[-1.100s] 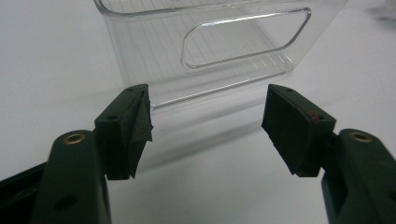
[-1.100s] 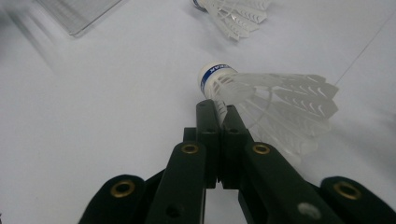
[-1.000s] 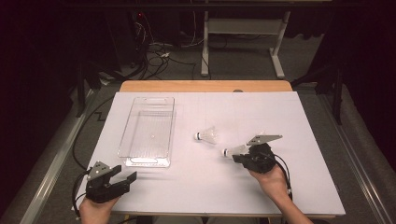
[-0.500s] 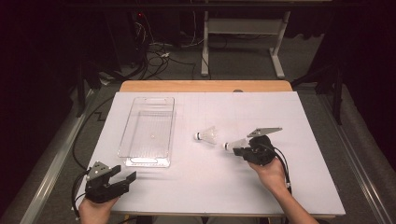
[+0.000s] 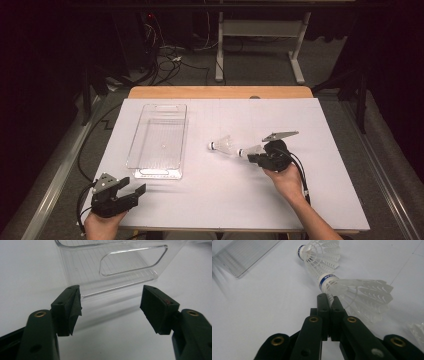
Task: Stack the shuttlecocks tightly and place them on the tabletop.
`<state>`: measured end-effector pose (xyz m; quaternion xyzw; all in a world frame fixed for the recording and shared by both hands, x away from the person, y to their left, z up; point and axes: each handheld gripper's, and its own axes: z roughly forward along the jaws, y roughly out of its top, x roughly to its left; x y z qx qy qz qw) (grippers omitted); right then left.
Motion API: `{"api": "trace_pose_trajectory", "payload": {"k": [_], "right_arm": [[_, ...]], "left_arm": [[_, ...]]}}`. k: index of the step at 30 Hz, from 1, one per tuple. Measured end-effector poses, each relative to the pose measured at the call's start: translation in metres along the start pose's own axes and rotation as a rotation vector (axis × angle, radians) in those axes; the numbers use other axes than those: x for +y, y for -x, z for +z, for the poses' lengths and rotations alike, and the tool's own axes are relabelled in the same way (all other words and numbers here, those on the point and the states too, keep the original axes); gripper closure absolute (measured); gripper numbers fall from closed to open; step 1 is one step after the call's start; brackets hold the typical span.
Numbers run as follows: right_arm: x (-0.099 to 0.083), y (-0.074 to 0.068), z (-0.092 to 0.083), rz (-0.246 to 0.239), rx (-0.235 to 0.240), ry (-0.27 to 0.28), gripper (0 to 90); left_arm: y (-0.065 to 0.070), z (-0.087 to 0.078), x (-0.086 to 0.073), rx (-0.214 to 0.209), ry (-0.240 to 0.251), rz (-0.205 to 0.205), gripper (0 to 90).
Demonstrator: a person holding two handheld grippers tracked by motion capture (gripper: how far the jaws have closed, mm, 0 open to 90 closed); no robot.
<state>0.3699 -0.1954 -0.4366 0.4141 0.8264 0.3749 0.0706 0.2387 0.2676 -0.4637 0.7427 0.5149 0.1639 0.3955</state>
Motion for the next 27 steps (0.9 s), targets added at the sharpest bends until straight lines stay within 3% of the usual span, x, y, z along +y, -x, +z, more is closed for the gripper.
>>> {"api": "trace_pose_trajectory", "payload": {"k": [27], "right_arm": [[0.022,0.001,0.013,0.007,0.013,-0.008,89.7]], "left_arm": [[0.000,0.001,0.000,-0.004,-0.005,0.005,33.9]]}}
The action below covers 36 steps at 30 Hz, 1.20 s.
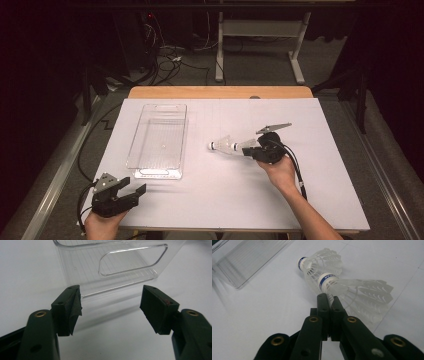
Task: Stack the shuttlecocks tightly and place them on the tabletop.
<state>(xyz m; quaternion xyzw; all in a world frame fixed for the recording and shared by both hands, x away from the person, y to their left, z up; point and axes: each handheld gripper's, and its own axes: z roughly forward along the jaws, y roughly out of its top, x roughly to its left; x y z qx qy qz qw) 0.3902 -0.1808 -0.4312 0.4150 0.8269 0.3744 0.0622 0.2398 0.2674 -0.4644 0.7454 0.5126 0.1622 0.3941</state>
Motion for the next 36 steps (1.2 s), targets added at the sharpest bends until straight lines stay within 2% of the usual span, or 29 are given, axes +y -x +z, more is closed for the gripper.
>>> {"api": "trace_pose_trajectory", "payload": {"k": [36], "right_arm": [[0.015,0.000,0.021,0.007,0.042,-0.022,89.8]], "left_arm": [[0.001,0.001,0.000,0.005,0.000,0.001,33.7]]}}
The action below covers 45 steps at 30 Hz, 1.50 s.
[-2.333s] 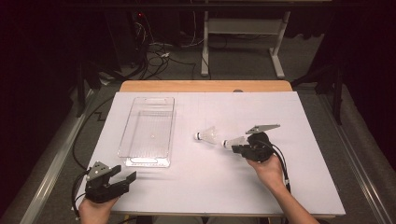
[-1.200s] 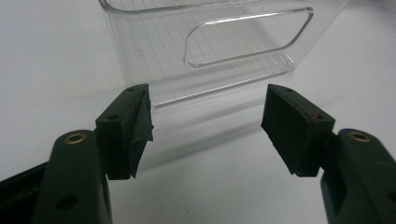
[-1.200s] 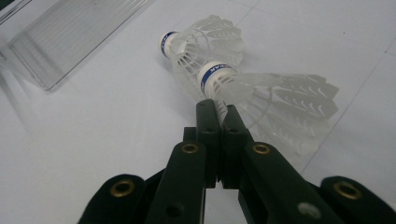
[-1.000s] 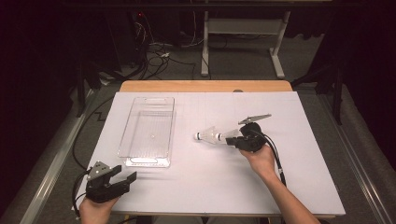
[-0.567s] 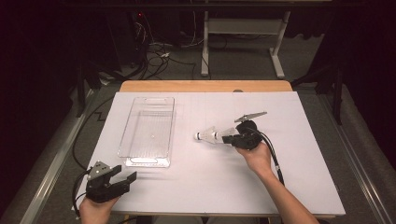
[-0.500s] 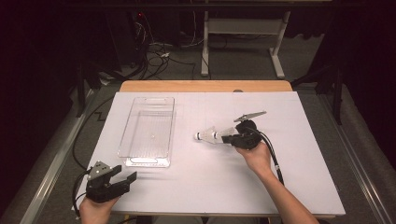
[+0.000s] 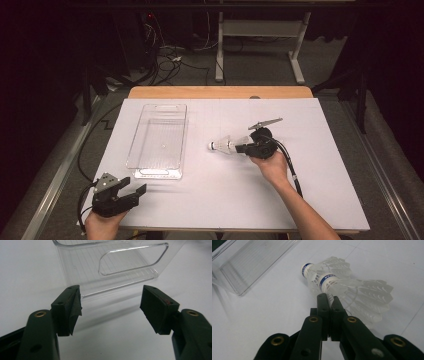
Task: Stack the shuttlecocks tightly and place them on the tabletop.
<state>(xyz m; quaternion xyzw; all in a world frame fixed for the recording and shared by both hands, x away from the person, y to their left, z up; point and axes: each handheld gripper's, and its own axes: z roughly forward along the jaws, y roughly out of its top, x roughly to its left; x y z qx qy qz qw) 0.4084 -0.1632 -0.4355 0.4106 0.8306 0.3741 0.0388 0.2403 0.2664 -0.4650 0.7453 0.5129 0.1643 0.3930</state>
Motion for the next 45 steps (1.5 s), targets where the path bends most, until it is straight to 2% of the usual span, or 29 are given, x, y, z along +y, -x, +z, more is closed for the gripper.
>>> {"api": "trace_pose_trajectory", "payload": {"k": [45], "right_arm": [[0.014,-0.011,0.018,-0.035,0.022,-0.032,89.7]], "left_arm": [[0.000,0.000,0.000,-0.004,-0.003,0.008,33.6]]}}
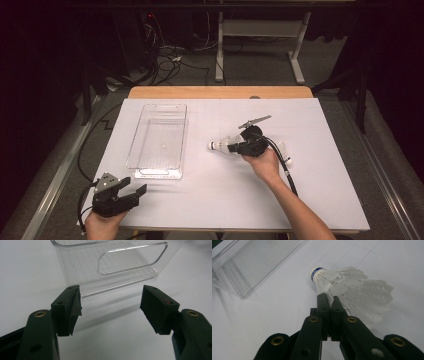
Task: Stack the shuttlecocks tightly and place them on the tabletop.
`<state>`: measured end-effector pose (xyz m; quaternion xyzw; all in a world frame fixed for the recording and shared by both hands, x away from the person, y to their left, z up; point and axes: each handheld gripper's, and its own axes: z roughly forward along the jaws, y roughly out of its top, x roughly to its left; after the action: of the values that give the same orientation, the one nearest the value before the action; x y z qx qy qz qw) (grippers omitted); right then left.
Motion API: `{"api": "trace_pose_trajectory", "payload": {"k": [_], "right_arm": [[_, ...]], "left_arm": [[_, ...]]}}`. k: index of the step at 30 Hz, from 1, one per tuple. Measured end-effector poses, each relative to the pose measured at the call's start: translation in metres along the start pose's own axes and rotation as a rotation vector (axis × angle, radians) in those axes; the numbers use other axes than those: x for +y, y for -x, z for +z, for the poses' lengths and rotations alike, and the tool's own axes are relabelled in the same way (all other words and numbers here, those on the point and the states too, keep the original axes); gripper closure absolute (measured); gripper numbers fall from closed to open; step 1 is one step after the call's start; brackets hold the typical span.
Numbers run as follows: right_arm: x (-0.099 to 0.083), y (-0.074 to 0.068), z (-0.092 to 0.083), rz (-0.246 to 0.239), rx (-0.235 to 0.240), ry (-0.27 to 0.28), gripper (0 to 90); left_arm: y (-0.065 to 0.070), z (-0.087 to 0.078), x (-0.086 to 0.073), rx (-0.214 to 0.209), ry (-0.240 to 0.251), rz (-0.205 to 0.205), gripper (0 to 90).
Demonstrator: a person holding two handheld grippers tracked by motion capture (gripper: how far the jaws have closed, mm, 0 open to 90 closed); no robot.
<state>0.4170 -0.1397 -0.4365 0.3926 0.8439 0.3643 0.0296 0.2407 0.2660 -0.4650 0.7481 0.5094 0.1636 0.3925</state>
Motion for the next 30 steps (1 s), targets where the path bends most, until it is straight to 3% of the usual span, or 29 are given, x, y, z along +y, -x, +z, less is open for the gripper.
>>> {"api": "trace_pose_trajectory", "payload": {"k": [30], "right_arm": [[0.0024,0.0007,0.0082,0.003,-0.011,-0.011,89.0]], "left_arm": [[0.0007,0.0004,-0.0001,-0.003,-0.004,0.005,33.5]]}}
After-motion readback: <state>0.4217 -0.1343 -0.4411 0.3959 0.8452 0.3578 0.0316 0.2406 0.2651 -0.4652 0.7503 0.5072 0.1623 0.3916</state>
